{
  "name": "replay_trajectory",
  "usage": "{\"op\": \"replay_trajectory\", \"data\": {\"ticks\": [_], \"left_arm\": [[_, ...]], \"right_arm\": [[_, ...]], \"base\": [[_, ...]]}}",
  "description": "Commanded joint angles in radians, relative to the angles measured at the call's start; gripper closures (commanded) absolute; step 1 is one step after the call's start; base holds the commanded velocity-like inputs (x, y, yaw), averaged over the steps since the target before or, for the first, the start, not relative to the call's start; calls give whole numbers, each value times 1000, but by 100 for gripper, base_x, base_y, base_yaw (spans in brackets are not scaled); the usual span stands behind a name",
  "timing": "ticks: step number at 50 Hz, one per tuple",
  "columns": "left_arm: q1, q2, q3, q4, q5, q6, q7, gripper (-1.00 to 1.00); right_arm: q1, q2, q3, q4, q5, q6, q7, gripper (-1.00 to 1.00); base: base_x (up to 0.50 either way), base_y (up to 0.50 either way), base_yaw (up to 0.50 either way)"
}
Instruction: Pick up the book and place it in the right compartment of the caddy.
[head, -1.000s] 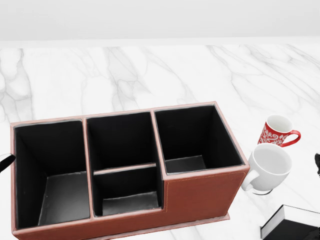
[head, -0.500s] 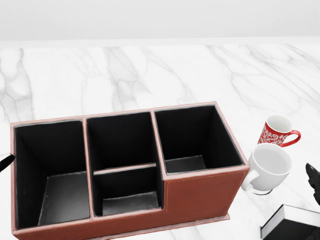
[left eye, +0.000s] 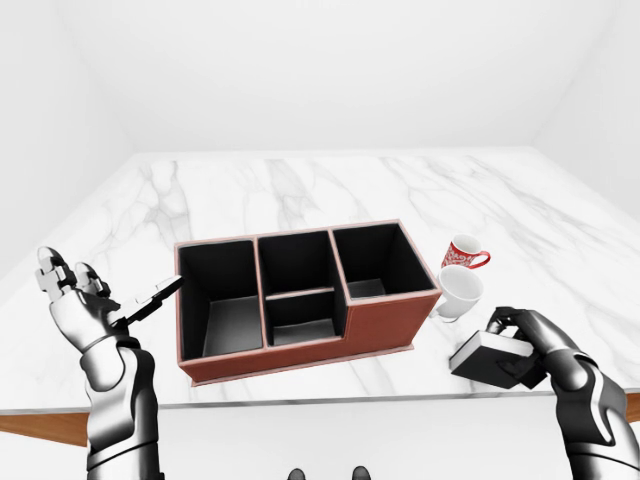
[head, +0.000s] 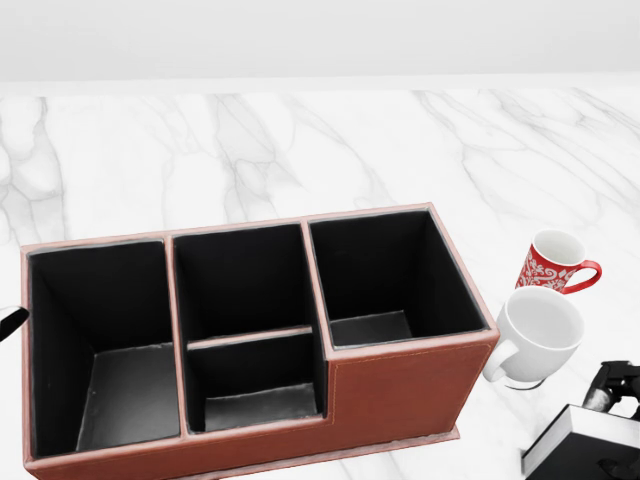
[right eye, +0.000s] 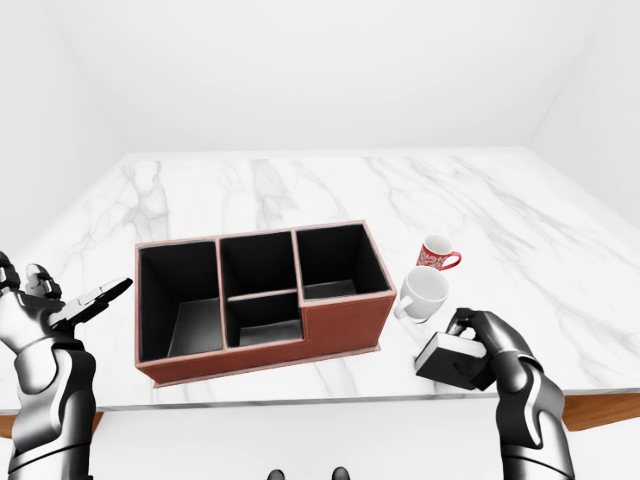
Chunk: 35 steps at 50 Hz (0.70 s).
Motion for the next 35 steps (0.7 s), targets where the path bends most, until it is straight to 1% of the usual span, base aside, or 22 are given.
{"op": "replay_trajectory", "data": {"ticks": [1, 5, 9, 15, 16, 19, 21, 24, 25, 26, 27, 31, 33, 35], "left_arm": [[-1, -2, -3, 4, 3, 0, 0, -100], [-2, -3, -8, 13, 7, 0, -2, -100], [-5, 0, -6, 19, 6, 0, 0, -100], [-1, -1, -5, 11, 4, 0, -1, -100], [-1, -1, -5, 12, 5, 0, 0, -100], [-1, 0, -3, 11, 3, 0, -1, -100], [0, 0, -2, 10, 2, 0, -1, -100], [1, -1, -3, 8, 3, 0, -1, -100], [1, -1, -3, 6, 3, 0, -1, -100], [1, -1, -3, 6, 3, 0, -1, -100], [1, -1, -3, 5, 3, 0, 0, -100], [2, -2, -2, 1, 3, 0, 0, -100], [2, -2, -2, 1, 3, 0, 0, -100], [2, -2, -2, 0, 4, 0, 0, -100]], "right_arm": [[19, 21, 10, 59, -9, 0, -28, 100], [30, 32, -5, -24, -2, 0, 10, 100], [32, 36, -1, -16, -14, 0, 11, 100], [60, 50, -31, -145, -27, 0, 78, 100], [83, 61, -59, -255, -14, 0, 134, 100], [92, 76, -112, -380, -34, 0, 217, 100], [79, 69, -164, -495, -40, 0, 288, 100], [63, 61, -221, -623, -50, 0, 288, 100], [55, 54, -252, -698, -37, 0, 288, 100], [51, 57, -258, -703, -40, 0, 288, 100], [36, 39, -287, -750, -35, 0, 288, 100], [-7, -2, -347, -842, -13, 0, 288, 100], [-11, -7, -354, -852, -9, 0, 288, 100], [-41, -39, -377, -900, -1, 0, 288, 100]], "base": [[0, 0, 0], [0, 0, 0], [0, 0, 0], [0, 0, 0], [0, 0, 0], [0, 0, 0], [0, 0, 0], [0, 0, 0], [0, 0, 0], [0, 0, 0], [0, 0, 0], [0, 0, 0], [0, 0, 0], [0, 0, 0]]}}
